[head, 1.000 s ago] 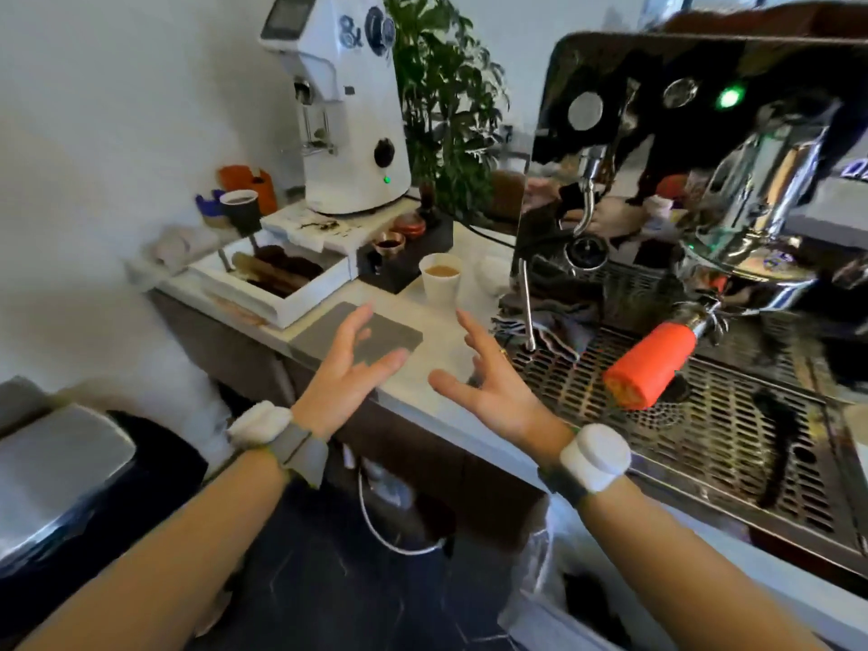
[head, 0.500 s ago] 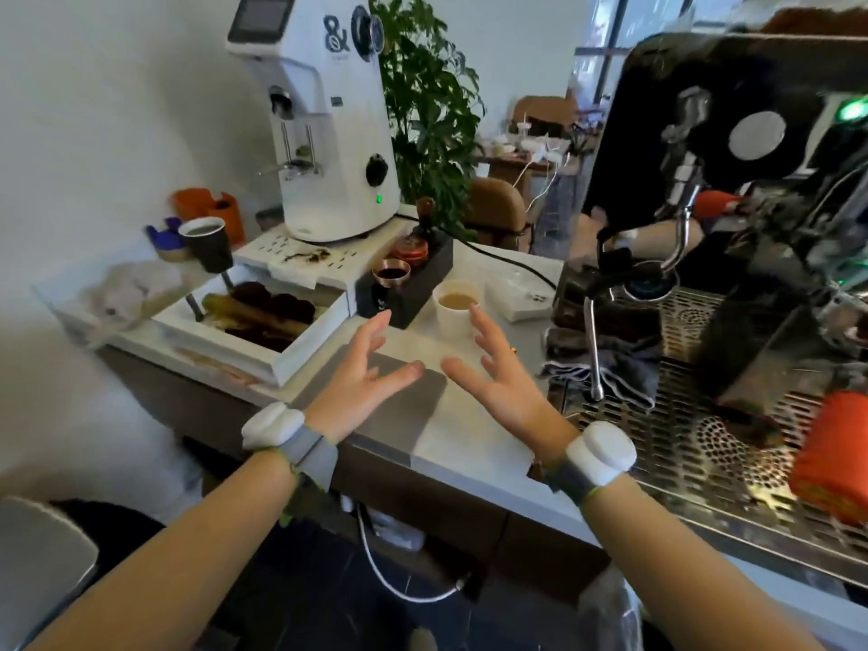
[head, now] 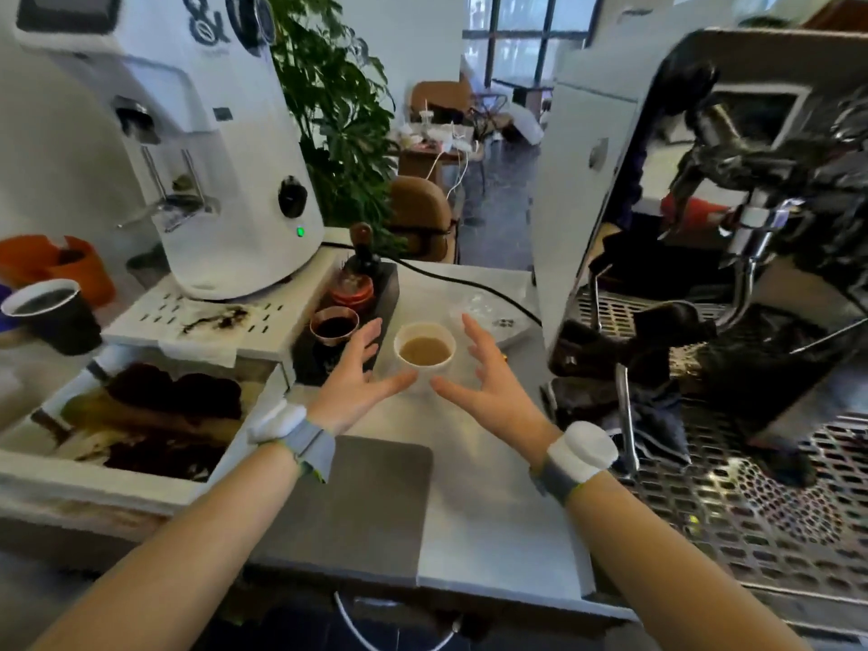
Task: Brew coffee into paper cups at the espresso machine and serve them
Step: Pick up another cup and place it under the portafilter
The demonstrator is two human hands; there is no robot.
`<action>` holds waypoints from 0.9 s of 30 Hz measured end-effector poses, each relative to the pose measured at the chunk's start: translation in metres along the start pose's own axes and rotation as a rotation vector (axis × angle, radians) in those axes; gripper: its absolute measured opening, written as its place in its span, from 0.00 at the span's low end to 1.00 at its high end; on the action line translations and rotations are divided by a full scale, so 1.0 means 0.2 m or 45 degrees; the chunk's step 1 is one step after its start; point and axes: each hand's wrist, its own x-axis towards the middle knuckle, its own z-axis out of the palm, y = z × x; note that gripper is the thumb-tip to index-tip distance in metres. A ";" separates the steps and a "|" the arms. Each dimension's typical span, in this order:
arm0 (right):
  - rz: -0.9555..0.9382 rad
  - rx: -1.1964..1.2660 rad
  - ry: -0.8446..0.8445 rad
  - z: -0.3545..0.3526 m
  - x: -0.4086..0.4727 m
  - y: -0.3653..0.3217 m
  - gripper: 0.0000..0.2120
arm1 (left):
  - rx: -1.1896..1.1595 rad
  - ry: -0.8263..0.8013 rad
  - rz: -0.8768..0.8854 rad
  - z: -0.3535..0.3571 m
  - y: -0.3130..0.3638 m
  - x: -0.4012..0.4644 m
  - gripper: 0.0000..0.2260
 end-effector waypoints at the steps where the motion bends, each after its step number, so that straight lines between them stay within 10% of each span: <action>1: 0.021 -0.003 0.025 0.00 0.02 0.01 0.42 | -0.016 -0.040 -0.008 0.00 -0.01 0.04 0.40; 27: 0.381 0.125 0.264 0.22 0.27 0.19 0.32 | 0.006 -0.451 -0.090 -0.01 -0.27 0.39 0.36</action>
